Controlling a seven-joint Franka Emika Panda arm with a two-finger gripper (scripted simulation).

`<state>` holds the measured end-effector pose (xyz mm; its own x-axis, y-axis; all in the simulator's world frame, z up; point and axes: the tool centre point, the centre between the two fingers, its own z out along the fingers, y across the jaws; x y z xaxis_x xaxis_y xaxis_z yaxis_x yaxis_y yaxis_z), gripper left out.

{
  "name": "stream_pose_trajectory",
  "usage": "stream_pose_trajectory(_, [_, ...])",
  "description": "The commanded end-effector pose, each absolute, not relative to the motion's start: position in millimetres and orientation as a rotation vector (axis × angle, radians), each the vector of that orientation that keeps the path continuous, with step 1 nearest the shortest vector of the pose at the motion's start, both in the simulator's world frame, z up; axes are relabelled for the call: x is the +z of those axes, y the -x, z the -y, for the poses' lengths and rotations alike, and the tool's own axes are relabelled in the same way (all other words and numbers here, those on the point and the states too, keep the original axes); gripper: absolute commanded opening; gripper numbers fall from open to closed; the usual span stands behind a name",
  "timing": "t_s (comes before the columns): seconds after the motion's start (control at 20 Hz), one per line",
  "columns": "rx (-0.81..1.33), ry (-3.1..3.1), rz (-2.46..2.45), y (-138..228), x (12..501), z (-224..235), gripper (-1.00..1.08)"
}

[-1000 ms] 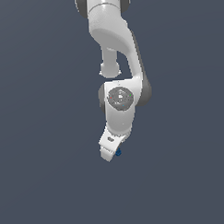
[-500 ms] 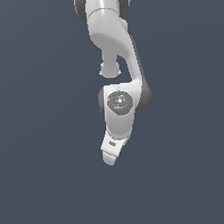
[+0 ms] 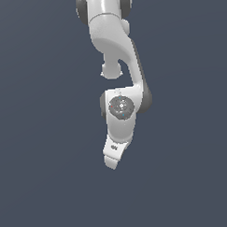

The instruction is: Pick up the object and move it to a goal position.

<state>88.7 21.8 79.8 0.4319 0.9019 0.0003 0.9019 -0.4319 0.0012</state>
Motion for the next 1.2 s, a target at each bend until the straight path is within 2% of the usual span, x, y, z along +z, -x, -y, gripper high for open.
stream_pose_trajectory(0.0, [-0.001,-2.657,-1.676,-88,66,-22,1.0])
stream_pose_trajectory(0.25, [0.0,-2.655,-1.679,-87,44,-22,1.0])
stream_pose_trajectory(0.5, [0.0,-2.655,-1.679,-89,42,-22,1.0])
stream_pose_trajectory(0.55, [0.0,-2.655,-1.679,-89,42,-22,-1.0])
stream_pose_trajectory(1.15, [0.0,-2.655,-1.679,-88,43,-23,-1.0])
